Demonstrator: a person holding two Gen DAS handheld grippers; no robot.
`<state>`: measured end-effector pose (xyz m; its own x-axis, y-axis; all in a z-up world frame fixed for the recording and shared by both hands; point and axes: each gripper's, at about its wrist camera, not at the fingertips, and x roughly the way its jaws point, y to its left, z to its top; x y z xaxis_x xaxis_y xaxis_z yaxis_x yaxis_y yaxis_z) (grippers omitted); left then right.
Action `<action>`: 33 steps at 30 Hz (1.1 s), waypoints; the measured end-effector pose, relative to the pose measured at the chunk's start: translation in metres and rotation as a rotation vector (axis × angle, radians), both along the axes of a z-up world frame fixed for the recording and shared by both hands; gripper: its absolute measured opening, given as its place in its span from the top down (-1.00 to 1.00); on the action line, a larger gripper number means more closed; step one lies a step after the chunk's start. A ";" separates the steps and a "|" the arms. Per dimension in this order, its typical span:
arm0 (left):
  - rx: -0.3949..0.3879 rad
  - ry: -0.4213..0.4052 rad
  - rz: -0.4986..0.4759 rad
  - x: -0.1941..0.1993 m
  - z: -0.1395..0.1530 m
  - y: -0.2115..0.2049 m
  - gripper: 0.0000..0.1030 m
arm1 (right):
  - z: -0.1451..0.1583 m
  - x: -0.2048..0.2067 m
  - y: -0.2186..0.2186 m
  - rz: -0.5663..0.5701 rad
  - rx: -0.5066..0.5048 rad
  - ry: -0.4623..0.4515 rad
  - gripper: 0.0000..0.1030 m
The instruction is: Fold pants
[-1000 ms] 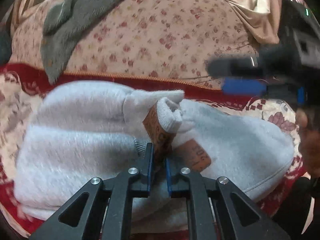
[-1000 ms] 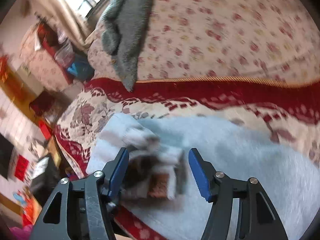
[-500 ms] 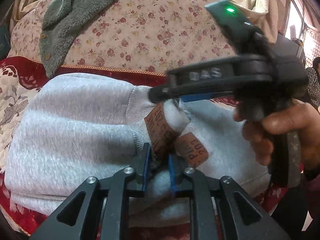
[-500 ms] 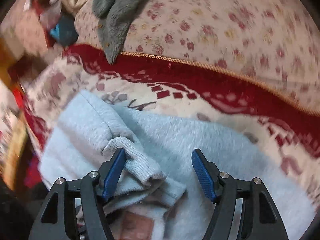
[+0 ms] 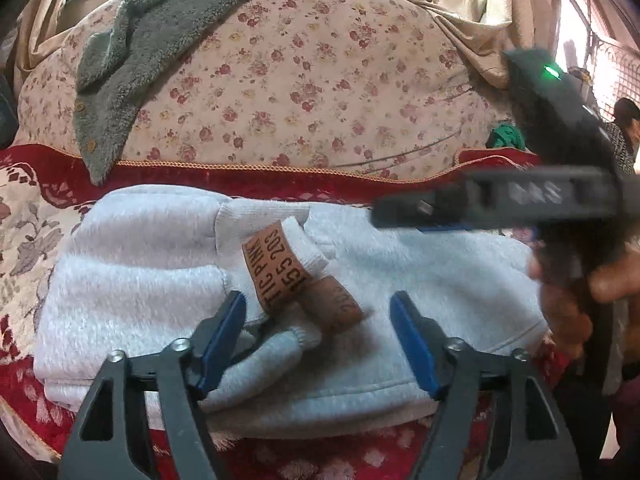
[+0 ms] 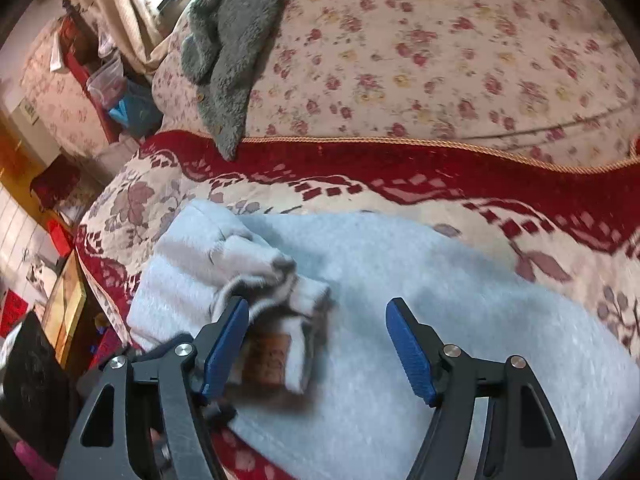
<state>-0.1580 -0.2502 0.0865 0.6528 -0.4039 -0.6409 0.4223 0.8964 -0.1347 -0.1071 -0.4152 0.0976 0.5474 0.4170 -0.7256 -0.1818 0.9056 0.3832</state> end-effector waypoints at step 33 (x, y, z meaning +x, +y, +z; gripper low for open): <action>0.013 0.034 -0.085 0.020 0.010 -0.095 -0.60 | -0.028 -0.173 -0.129 -0.282 0.070 0.058 -0.82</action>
<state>-0.1383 -0.3452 0.0967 0.5939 -0.4488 -0.6677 0.4924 0.8591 -0.1394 -0.2799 -0.5441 0.0699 0.6074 0.3044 -0.7337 0.0968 0.8884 0.4487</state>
